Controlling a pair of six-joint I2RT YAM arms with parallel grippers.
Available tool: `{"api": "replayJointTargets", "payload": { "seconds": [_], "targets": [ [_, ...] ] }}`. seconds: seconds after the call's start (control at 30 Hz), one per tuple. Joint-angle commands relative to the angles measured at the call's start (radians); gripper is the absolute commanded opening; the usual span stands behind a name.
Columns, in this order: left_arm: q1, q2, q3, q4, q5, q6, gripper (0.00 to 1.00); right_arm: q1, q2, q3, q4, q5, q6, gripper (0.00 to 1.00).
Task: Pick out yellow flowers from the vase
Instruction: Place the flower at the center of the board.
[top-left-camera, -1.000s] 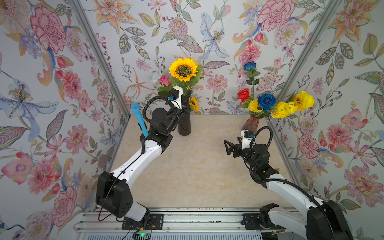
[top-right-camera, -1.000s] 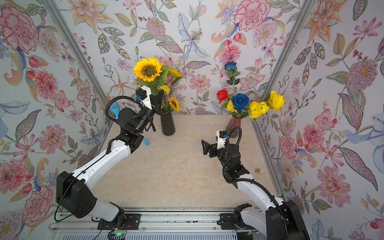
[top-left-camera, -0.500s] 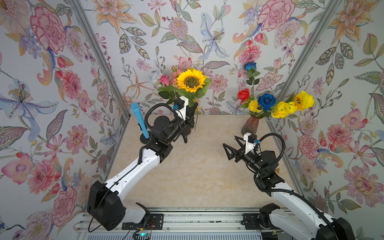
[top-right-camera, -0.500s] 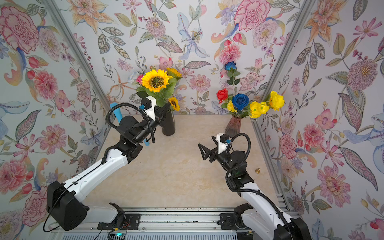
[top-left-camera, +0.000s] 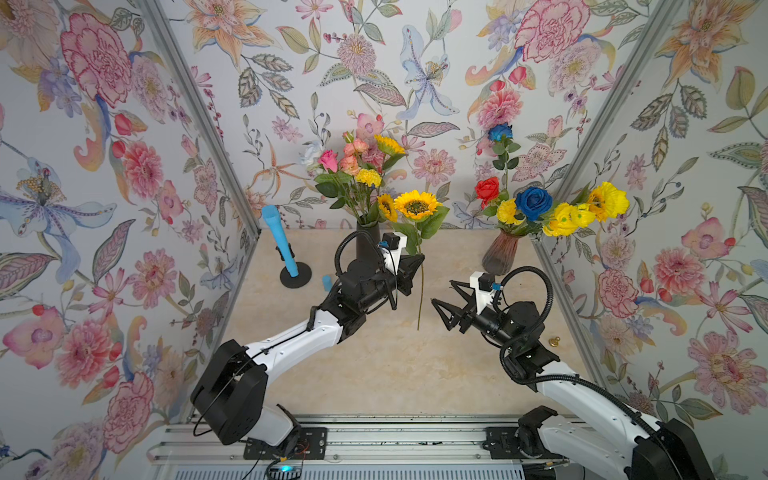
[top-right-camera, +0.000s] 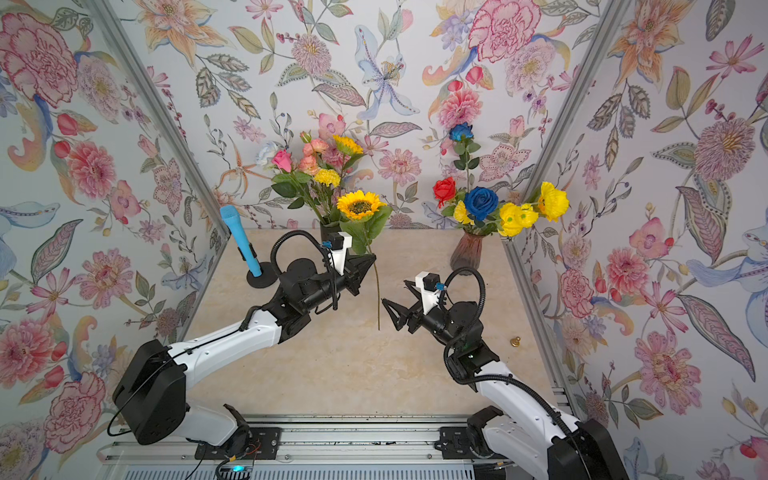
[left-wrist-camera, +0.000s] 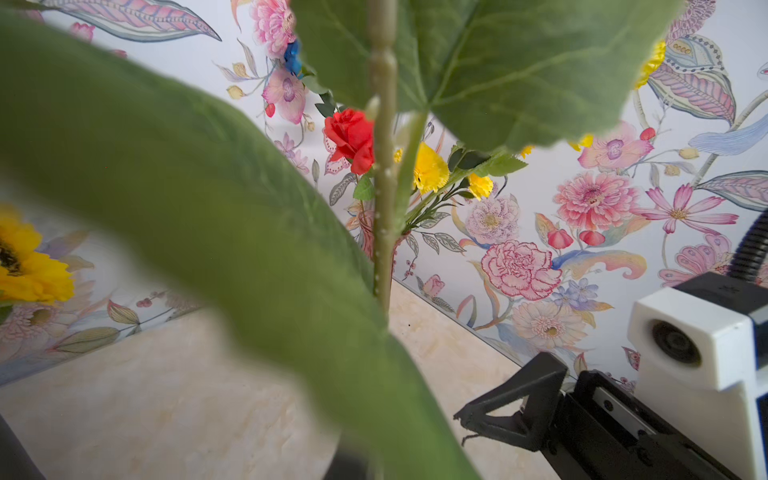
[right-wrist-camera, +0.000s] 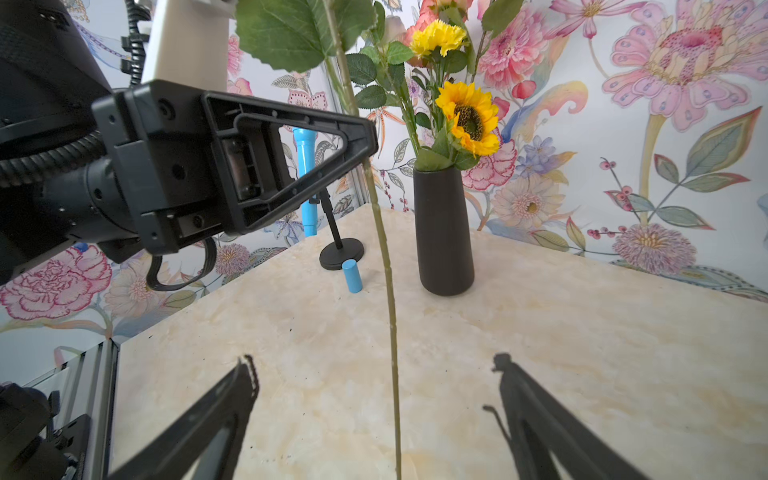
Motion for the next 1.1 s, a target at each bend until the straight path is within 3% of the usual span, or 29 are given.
{"api": "replayJointTargets", "payload": {
  "seconds": [0.0, 0.3, 0.83, 0.87, 0.93, 1.0, 1.03, 1.07],
  "targets": [
    [-0.016, -0.012, -0.026, 0.067, 0.023, -0.098, 0.0, 0.015, 0.033, 0.042, -0.001, 0.028, -0.029, 0.87],
    [-0.034, -0.02, -0.095, 0.104, 0.047, -0.202, 0.0, 0.054, 0.154, 0.091, -0.004, 0.056, -0.044, 0.69],
    [-0.04, -0.022, -0.146, 0.11, 0.019, -0.19, 0.0, 0.091, 0.27, 0.153, -0.05, 0.062, -0.067, 0.08],
    [-0.04, -0.018, -0.145, 0.106, 0.011, -0.181, 0.06, 0.092, 0.273, 0.157, -0.053, 0.066, -0.068, 0.04],
    [-0.04, -0.02, -0.15, 0.101, -0.009, -0.167, 0.27, 0.095, 0.277, 0.162, -0.063, 0.078, -0.069, 0.0],
    [-0.04, -0.029, -0.159, 0.099, -0.03, -0.146, 0.31, 0.095, 0.277, 0.164, -0.069, 0.092, -0.071, 0.0],
    [-0.04, -0.036, -0.164, 0.091, -0.043, -0.132, 0.43, 0.095, 0.276, 0.164, -0.072, 0.1, -0.07, 0.0],
    [-0.04, -0.046, -0.166, 0.076, -0.062, -0.116, 0.66, 0.094, 0.276, 0.166, -0.076, 0.111, -0.069, 0.0]
  ]
}}
